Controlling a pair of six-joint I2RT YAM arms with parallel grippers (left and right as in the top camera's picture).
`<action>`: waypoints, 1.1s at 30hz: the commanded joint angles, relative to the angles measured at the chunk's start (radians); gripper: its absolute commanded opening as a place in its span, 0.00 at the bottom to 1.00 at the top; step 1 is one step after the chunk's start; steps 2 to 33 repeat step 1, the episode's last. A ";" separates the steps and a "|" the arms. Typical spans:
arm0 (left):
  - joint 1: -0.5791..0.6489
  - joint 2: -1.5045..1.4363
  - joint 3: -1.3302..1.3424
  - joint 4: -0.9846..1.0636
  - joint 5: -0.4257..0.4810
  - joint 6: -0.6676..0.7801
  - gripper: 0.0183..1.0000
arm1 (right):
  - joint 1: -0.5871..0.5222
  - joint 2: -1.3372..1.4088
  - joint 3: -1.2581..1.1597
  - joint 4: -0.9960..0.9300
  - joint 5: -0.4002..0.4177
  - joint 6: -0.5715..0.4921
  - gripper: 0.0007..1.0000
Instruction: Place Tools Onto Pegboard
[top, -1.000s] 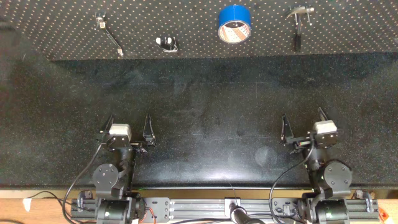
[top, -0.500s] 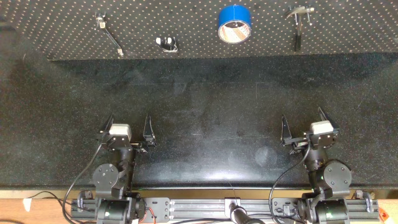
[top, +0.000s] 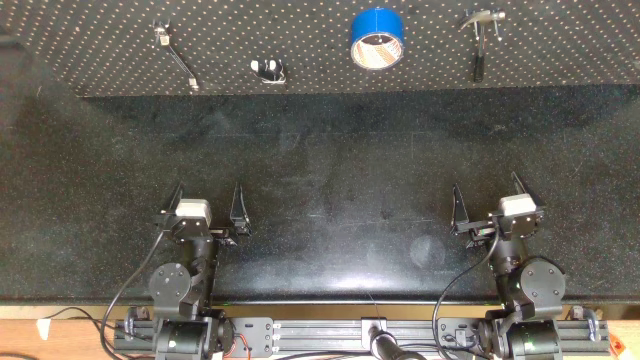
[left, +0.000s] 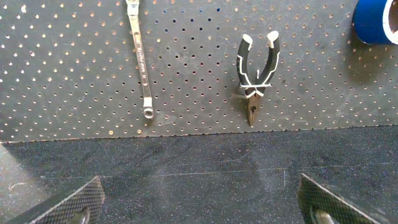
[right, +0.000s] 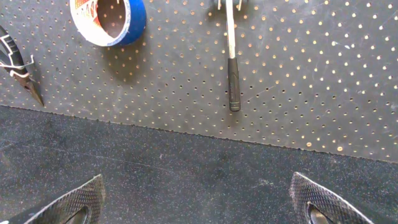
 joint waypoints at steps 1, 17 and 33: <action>-0.004 -0.006 -0.002 -0.007 0.000 0.002 1.00 | 0.006 -0.008 -0.003 -0.007 0.017 -0.017 0.96; -0.004 -0.006 -0.002 -0.007 0.000 0.002 1.00 | 0.006 -0.008 -0.003 -0.007 0.017 -0.017 0.96; -0.004 -0.006 -0.002 -0.007 0.000 0.002 1.00 | 0.006 -0.008 -0.003 -0.007 0.017 -0.017 0.96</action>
